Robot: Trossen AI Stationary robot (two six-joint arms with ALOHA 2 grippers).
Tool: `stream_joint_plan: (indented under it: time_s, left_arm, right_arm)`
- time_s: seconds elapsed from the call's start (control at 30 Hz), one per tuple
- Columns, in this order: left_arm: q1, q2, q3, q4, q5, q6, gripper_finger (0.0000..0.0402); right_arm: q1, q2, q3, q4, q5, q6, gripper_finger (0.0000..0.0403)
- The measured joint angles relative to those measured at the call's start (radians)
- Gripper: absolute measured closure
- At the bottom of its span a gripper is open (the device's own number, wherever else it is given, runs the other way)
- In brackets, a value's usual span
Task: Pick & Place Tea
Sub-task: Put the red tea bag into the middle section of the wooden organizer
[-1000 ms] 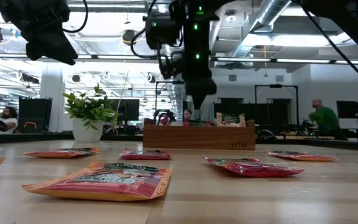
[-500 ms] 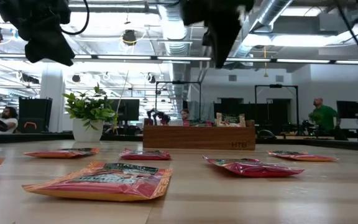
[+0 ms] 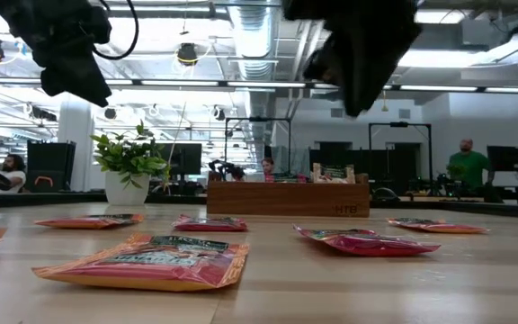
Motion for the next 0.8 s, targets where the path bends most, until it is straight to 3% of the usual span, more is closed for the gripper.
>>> stream_joint_plan:
  time_s: [0.8]
  left_arm:
    - [0.0, 0.044, 0.0, 0.006, 0.005, 0.051, 0.0264]
  right_arm:
    - [0.076, 0.186, -0.028, 0.137, 0.016, 0.189, 0.0336]
